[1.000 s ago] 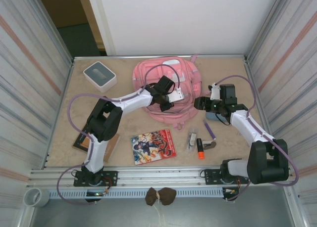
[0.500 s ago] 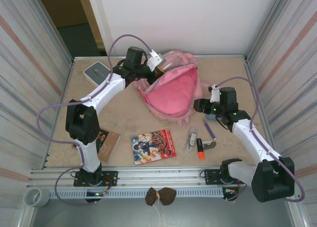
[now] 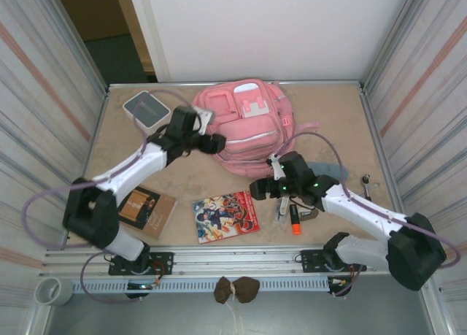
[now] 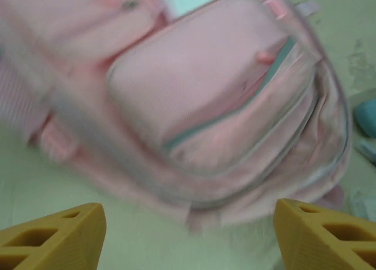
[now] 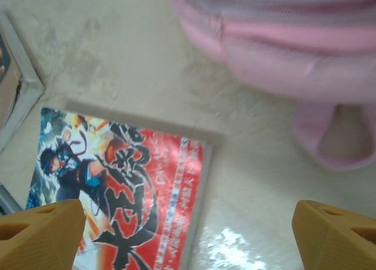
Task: Pack the student bag
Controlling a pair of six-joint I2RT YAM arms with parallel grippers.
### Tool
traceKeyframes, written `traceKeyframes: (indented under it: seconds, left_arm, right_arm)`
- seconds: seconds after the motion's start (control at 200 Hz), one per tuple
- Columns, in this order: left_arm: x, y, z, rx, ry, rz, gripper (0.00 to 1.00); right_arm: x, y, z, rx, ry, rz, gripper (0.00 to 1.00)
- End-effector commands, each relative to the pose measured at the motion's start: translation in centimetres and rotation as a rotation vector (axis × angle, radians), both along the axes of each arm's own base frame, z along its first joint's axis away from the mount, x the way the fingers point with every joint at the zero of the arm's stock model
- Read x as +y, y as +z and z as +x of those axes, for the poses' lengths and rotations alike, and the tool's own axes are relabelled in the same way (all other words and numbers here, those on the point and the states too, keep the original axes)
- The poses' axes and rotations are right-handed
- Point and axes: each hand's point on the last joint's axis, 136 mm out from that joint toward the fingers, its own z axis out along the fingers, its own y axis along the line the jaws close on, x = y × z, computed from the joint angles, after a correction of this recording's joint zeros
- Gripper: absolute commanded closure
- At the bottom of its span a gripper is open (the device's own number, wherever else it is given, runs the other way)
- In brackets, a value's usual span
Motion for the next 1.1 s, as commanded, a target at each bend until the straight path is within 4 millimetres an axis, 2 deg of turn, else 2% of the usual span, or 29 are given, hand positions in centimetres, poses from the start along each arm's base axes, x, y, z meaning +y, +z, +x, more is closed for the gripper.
traceKeyframes:
  seconds: [0.0,0.075,0.2,0.306,0.401,0.526,0.641,0.736,0.822,0.947,1.027,1.097]
  left_arm:
    - [3.8,-4.2,-5.8,0.183,0.207,0.013,0.23]
    - [5.5,-6.2,-10.0,0.257,0.251,0.038,0.23]
    - [6.4,-8.4,-15.6,0.371,0.264,0.027,0.23]
    - [6.4,-10.0,-18.4,0.445,0.261,0.010,0.23]
    - [5.7,-11.8,-19.4,0.504,0.241,-0.041,0.25]
    - [3.5,-12.2,-19.5,0.546,0.178,-0.115,0.36]
    - [2.6,-13.0,-19.1,0.551,0.160,-0.143,0.47]
    - [1.6,-12.4,-18.4,0.526,0.133,-0.197,0.56]
    - [1.1,-11.6,-17.4,0.502,0.132,-0.240,0.63]
    - [1.3,-10.4,-15.3,0.470,0.146,-0.305,0.66]
    - [2.0,-9.2,-13.5,0.440,0.163,-0.335,0.65]
    - [2.8,-8.1,-11.9,0.415,0.190,-0.369,0.60]
  right_arm:
    - [1.7,-1.6,-1.0,0.118,-0.059,-0.037,0.09]
    - [2.1,-3.2,-1.2,0.193,-0.094,-0.068,0.10]
    - [2.8,-4.9,-1.6,0.267,-0.097,-0.099,0.15]
    - [3.5,-5.7,-2.1,0.293,-0.082,-0.111,0.18]
    - [4.2,-6.4,-2.2,0.312,-0.070,-0.108,0.26]
    - [5.8,-6.4,-2.5,0.311,-0.046,-0.063,0.41]
    - [6.6,-6.5,-2.7,0.311,-0.035,-0.049,0.53]
    - [7.0,-6.5,-2.6,0.307,-0.043,-0.016,0.66]
    - [7.4,-5.7,-2.3,0.274,-0.050,0.042,0.80]
    - [7.7,-3.7,-1.4,0.206,-0.058,0.110,1.00]
    - [7.3,-2.1,-0.4,0.172,-0.097,0.170,1.00]
    - [6.4,-0.5,1.0,0.164,-0.173,0.256,1.00]
